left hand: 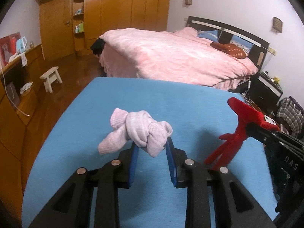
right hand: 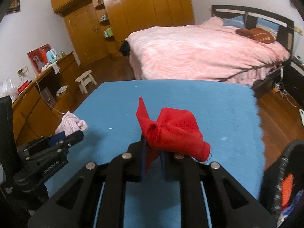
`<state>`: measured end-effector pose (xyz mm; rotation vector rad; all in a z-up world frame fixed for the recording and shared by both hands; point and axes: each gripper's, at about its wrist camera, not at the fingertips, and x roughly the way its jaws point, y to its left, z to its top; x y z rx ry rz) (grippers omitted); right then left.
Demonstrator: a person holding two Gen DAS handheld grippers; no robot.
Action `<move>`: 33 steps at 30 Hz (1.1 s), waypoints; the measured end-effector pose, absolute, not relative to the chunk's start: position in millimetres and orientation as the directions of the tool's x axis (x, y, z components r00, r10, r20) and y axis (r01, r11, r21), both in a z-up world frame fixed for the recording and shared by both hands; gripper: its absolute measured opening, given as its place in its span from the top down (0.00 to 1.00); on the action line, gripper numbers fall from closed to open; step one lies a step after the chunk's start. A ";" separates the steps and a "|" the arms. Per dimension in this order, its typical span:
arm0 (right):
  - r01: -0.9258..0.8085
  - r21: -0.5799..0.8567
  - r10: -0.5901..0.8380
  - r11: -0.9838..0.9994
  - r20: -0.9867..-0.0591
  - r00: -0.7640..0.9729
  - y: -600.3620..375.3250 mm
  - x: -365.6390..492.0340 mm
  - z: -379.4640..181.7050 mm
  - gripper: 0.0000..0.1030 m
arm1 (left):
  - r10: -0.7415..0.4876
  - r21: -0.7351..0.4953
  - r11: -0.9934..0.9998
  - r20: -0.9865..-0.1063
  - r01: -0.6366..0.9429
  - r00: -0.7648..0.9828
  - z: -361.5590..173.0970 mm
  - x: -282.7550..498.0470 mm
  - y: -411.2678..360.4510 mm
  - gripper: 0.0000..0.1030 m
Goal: Collect trash
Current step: 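Lift pink sock and red glove and carry both over the bin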
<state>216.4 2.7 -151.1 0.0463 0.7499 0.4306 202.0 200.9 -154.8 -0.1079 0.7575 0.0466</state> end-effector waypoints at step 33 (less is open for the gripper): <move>0.019 0.197 0.095 0.980 -0.552 0.828 -267.3 63.0 -104.6 0.88 | -0.353 -0.085 0.918 -0.616 0.386 0.704 -94.0 142.4 -53.2 0.72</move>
